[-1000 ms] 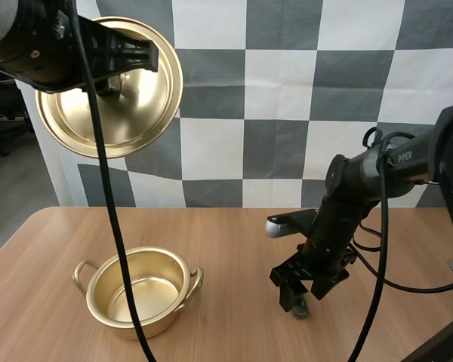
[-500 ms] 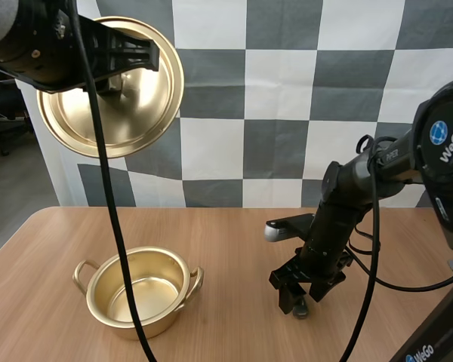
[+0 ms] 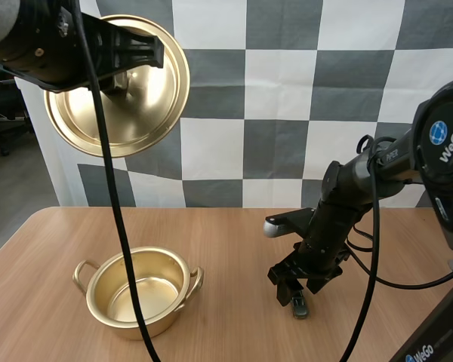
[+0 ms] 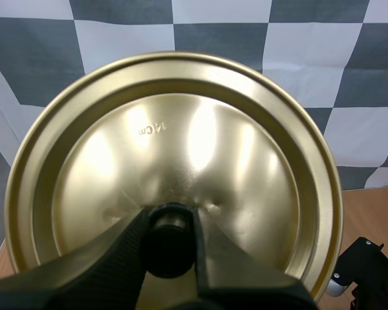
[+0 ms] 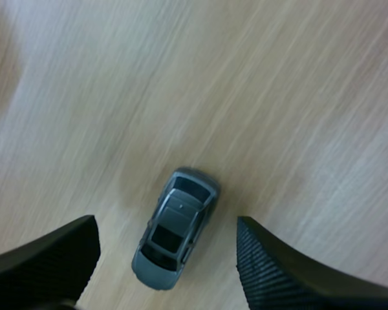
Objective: Open the pot, put the car inside, and close it
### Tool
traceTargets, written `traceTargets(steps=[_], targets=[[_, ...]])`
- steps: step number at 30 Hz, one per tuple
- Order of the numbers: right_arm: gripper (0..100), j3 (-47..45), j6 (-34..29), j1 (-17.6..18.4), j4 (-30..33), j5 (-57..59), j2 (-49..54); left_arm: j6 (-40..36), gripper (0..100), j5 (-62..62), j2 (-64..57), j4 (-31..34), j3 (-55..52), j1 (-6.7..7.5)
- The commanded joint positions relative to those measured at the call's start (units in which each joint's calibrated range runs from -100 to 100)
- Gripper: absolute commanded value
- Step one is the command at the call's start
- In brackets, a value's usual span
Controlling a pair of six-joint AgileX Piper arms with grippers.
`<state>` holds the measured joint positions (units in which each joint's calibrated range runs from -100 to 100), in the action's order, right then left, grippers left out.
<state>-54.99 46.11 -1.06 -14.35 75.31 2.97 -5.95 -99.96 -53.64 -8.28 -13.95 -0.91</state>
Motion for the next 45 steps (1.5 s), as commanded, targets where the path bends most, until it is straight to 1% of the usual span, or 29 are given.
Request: traceTargets(steps=[1,9,18,19,20,22,23,28,34,38,41,45], targets=[[100,0.0,0.0,0.0,0.0,0.0,-0.8,0.1,0,0.0,0.0,0.0,0.0,-0.01],[100,0.0,0.0,0.0,-0.5,2.1,-9.9,0.3,0,0.0,-0.5,0.0,0.0,-0.01],[100,0.0,0.0,0.0,0.0,-0.2,-10.9,1.2,0,0.0,-0.6,0.0,0.0,-0.01],[89,0.0,0.0,0.0,0.1,-0.2,-10.9,1.2,0,0.0,-0.6,0.0,0.0,-0.01],[74,0.0,0.0,0.0,0.1,-0.2,-10.9,1.2,0,0.0,-0.6,-0.2,0.0,-0.01],[6,0.0,-0.1,0.0,0.0,-0.2,-10.9,1.2,0,0.0,-0.6,-0.4,0.0,-0.01],[0,0.0,-0.6,0.0,0.0,0.0,-10.9,1.2,0,0.0,-0.6,-0.5,0.0,-0.01],[0,0.0,-1.0,0.0,0.0,1.0,-10.9,1.2,0,0.0,-0.6,-0.6,0.0,-0.01],[0,0.0,0.2,0.0,0.1,1.8,-10.7,1.2,0,0.0,-0.8,-0.7,0.0,-0.01],[0,0.0,1.3,0.0,0.5,2.0,-7.8,1.2,0,0.0,-0.8,-0.7,0.0,-0.01],[0,2.1,1.5,0.0,-0.8,5.0,-4.0,1.2,0,0.0,-0.8,-0.7,0.0,-0.01],[0,7.2,3.4,0.0,-6.5,14.7,2.3,1.2,0,0.0,-0.8,-0.8,0.0,-0.01]])
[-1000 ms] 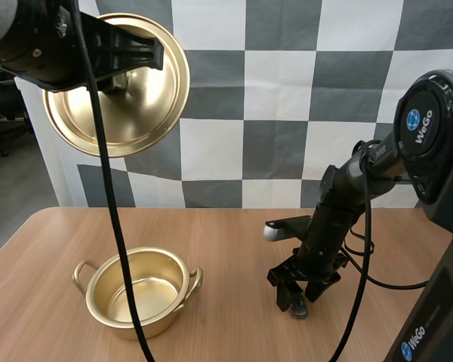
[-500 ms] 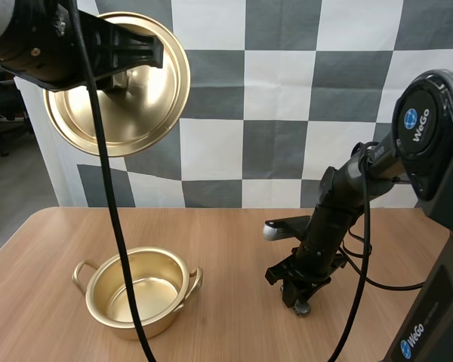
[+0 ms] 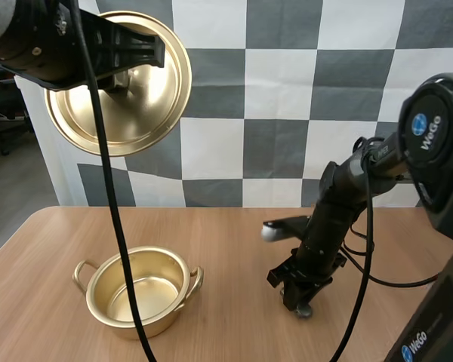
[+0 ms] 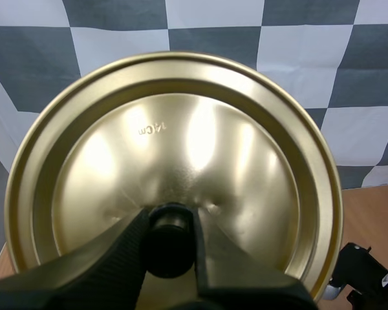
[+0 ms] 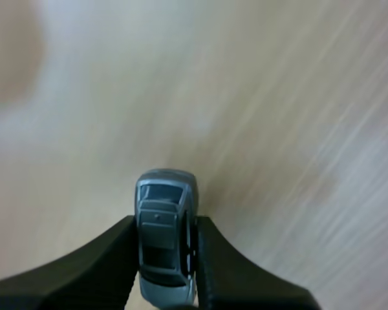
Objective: Open the pot, put the car inside, and close it
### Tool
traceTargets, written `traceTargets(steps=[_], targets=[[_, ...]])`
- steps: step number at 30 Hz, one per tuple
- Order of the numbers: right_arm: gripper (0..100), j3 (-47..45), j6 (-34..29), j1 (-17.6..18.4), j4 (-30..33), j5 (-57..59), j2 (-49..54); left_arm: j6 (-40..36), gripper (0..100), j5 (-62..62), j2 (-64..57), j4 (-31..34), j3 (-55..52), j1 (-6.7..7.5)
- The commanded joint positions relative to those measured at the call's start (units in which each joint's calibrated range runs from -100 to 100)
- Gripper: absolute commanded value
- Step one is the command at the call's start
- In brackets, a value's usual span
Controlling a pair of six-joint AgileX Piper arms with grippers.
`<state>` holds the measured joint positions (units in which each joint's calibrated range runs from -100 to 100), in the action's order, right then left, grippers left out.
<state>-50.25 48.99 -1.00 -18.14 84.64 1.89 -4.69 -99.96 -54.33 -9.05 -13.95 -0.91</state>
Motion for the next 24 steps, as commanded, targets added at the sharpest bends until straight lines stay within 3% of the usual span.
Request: traceTargets(steps=[1,4,10,19,24], targets=[[0,4.0,0.9,0.0,-4.6,8.1,5.1,0.0,0,0.0,-0.1,-0.1,0.0,-0.01],[0,8.5,1.1,0.0,-8.5,15.1,9.9,0.0,0,0.0,-0.8,0.0,0.0,-0.01],[0,13.9,1.1,0.0,-10.8,15.4,14.9,0.5,0,0.0,-2.0,1.0,0.0,-0.01],[0,14.5,2.7,0.0,-15.5,15.4,20.4,0.5,0,0.0,-4.0,2.7,0.1,-0.01],[0,14.5,2.7,2.5,-14.1,15.4,20.7,0.5,0,0.0,-4.2,3.6,0.4,-0.01]])
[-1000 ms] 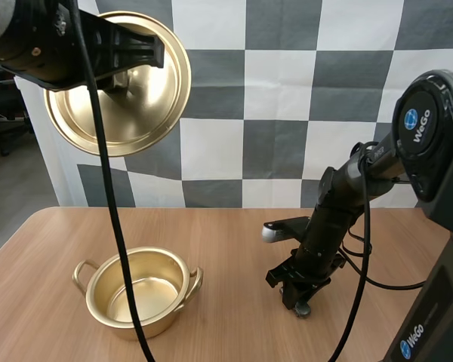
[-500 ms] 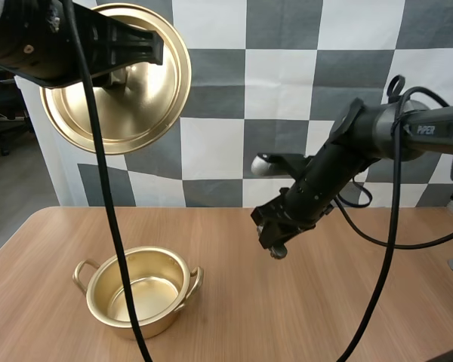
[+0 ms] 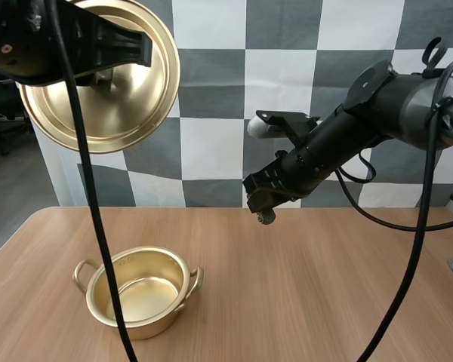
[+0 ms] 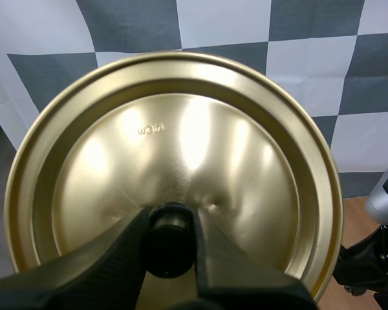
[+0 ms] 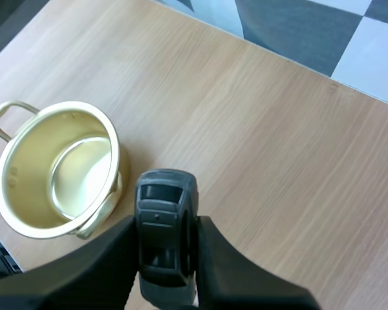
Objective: Open the pot, put the car inside, and close it
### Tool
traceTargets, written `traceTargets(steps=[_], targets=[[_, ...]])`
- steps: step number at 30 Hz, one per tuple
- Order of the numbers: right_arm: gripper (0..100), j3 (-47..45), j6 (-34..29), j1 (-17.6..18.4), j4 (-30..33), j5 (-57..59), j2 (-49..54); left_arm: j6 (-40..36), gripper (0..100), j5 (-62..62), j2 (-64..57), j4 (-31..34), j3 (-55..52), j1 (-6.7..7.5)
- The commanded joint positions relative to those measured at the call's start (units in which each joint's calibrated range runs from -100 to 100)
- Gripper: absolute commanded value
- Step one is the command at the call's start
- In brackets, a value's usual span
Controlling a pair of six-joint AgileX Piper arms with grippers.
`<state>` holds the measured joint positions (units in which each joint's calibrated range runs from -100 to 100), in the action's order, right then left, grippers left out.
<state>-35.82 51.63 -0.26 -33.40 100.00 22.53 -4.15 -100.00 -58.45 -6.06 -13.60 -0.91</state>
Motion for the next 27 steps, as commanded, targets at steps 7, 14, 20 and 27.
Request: traceTargets(steps=[7,14,20,27], targets=[[0,0.0,-2.4,9.3,2.0,0.0,0.1,0.0,0,0.0,-0.1,1.0,0.1,-0.01],[0,0.0,-2.3,12.9,1.8,0.0,0.1,0.0,0,0.0,-0.1,1.0,0.1,-0.01],[0,0.0,-1.7,18.3,2.0,0.0,-0.6,0.0,0,0.0,-0.1,1.0,0.1,-0.01],[0,0.0,0.3,23.2,2.2,0.0,-3.8,0.1,0,0.0,-0.1,1.4,0.1,-0.01]])
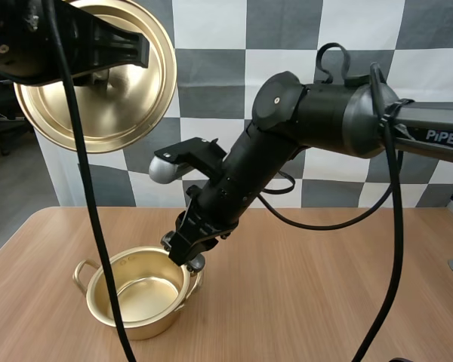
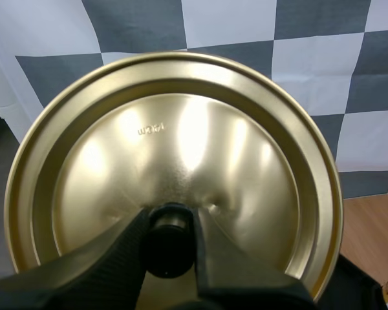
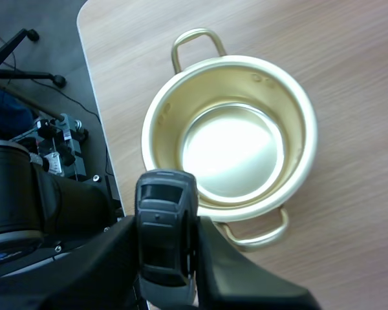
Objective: Open the pot, put the car inside, and close it
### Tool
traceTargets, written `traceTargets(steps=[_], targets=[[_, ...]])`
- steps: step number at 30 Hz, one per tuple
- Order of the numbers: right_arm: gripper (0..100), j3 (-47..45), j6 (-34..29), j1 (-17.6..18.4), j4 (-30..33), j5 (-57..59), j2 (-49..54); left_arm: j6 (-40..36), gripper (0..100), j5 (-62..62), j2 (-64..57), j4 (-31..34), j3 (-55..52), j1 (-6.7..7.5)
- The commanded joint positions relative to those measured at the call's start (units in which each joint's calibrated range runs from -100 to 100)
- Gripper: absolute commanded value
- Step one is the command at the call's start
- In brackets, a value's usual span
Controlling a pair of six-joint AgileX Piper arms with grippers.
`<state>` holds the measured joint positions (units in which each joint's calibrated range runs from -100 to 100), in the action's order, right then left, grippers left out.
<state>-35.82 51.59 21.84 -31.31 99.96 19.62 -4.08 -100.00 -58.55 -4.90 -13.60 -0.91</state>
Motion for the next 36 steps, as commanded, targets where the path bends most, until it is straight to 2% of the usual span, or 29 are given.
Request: traceTargets(steps=[1,20,36], targets=[[0,0.0,0.8,1.4,0.1,0.0,-1.7,0.1,0,0.0,0.0,0.4,0.1,-0.01],[0,4.5,4.7,1.5,-0.1,0.0,-16.7,0.5,0,0.0,-2.5,1.1,0.1,-0.01],[0,13.0,6.4,1.5,-1.0,0.0,-27.9,0.5,0,0.0,-2.5,1.1,0.1,-0.01]])
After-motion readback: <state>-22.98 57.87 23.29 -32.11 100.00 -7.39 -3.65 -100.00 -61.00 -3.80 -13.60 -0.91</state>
